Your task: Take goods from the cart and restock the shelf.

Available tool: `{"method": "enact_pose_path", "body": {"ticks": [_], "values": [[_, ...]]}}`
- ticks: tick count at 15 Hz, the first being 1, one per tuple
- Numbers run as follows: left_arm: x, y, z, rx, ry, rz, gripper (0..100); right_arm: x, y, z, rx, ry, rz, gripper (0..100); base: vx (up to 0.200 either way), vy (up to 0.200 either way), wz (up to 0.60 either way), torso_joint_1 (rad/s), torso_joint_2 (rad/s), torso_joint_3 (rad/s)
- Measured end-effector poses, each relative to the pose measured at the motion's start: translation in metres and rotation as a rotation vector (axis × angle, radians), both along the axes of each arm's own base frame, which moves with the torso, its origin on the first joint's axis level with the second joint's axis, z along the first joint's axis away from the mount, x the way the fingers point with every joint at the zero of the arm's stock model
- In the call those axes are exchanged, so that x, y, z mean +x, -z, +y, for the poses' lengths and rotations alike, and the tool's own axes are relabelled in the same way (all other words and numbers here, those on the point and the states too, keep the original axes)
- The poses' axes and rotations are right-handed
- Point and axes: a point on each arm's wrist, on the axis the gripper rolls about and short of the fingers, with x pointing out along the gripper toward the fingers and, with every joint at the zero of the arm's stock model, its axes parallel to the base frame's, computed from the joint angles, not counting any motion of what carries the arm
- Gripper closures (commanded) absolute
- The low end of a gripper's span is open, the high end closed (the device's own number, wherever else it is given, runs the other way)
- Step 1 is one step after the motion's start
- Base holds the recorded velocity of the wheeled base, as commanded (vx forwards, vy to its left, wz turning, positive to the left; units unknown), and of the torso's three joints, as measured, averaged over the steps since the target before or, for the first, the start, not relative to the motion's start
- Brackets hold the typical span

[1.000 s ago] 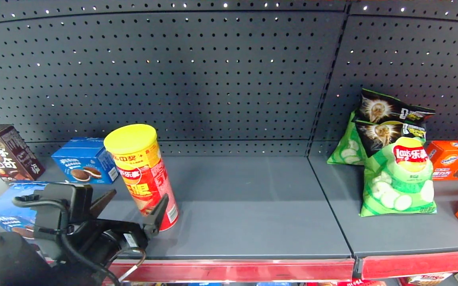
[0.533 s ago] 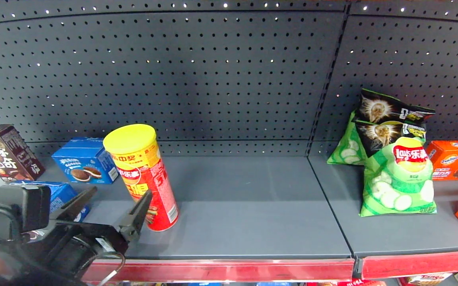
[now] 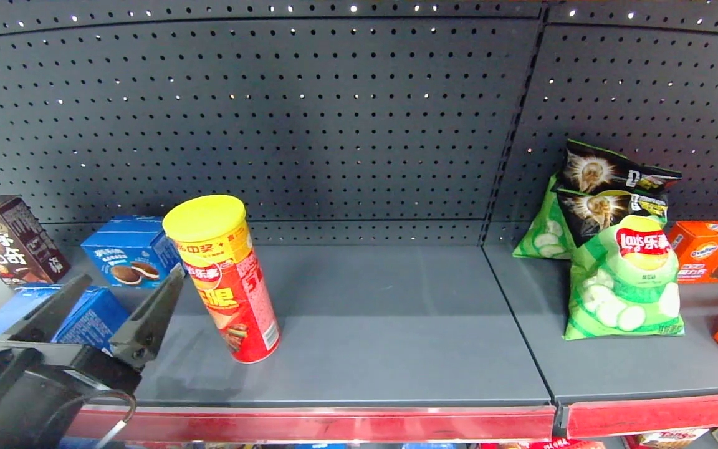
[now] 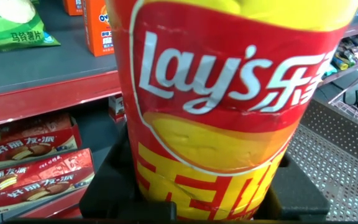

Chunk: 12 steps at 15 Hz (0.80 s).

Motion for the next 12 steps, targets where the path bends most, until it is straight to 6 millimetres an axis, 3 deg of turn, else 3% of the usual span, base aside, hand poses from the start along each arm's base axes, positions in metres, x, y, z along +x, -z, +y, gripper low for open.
{"method": "enact_pose_path", "body": {"ticks": [6, 12], "values": [[-0.007, -0.018, 0.031, -0.044, -0.189, -0.112, 0, 0.001, 0.003, -0.001, 0.001, 0.055, 0.014, 100, 0.0, 0.0, 0.0, 0.0, 0.0, 0.0], [-0.009, -0.026, 0.038, 0.017, -0.259, -0.159, 0, -0.001, -0.007, -0.001, -0.024, -0.001, 0.004, 100, 0.0, 0.0, 0.0, 0.0, 0.0, 0.0]]}}
